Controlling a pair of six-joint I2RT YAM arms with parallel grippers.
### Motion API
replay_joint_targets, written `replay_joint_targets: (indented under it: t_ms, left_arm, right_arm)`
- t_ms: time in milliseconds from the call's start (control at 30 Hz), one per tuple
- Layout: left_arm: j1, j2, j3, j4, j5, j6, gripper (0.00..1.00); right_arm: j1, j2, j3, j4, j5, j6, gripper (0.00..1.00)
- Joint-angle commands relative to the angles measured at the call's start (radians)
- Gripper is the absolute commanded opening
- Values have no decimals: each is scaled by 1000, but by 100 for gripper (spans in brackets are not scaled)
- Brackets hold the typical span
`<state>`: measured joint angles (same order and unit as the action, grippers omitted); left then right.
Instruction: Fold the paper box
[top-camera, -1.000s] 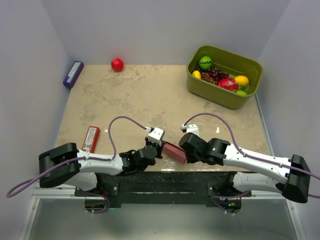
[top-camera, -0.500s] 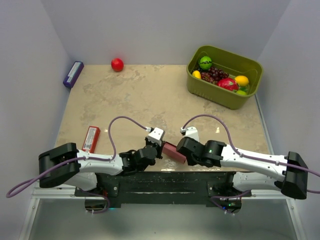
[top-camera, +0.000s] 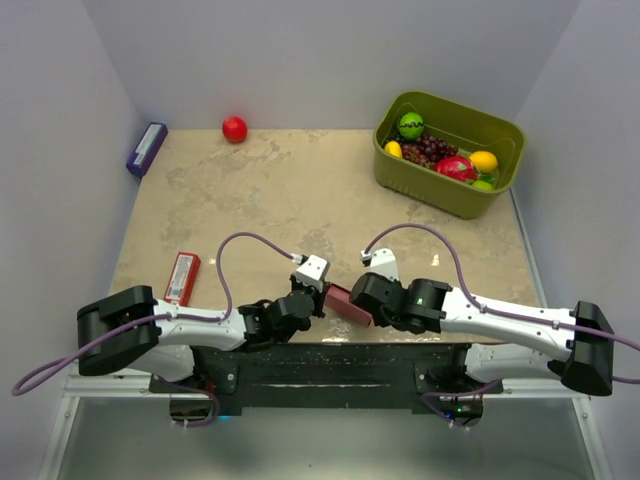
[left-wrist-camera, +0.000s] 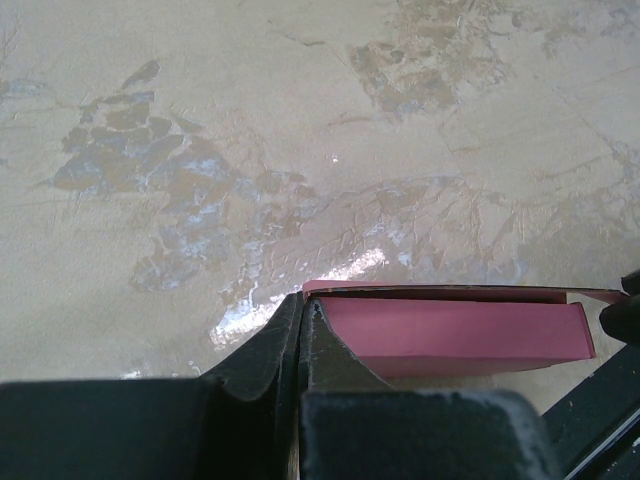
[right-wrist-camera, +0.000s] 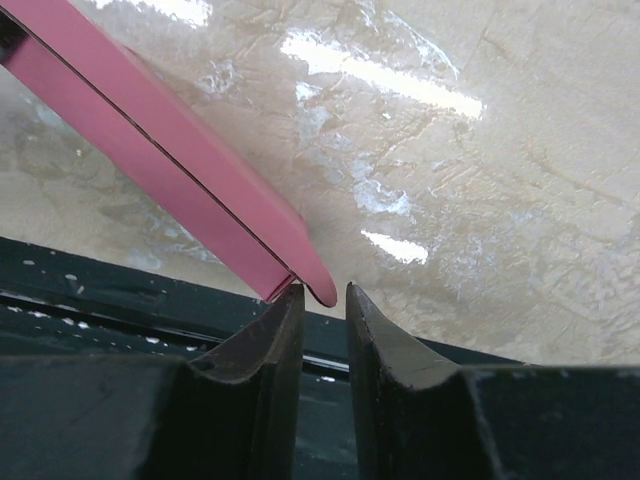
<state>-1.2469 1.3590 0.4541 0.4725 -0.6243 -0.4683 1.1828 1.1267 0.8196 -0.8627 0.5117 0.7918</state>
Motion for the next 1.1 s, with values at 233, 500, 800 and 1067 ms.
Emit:
replay_joint_targets:
  t_ms: [233, 500, 800, 1067]
  left_arm:
    - [-14, 35, -57, -227, 55, 11, 0]
    - [-14, 23, -58, -232, 52, 11, 0]
    - [-14, 25, -60, -230, 52, 13, 0]
    - [-14, 25, -60, -233, 52, 13, 0]
  right_arm:
    - [5, -36, 15, 70, -26, -88, 27]
    - [5, 38, 27, 40, -18, -60, 27]
    - [5, 24, 27, 31, -9, -51, 21]
    - [5, 47, 36, 2, 2, -17, 14]
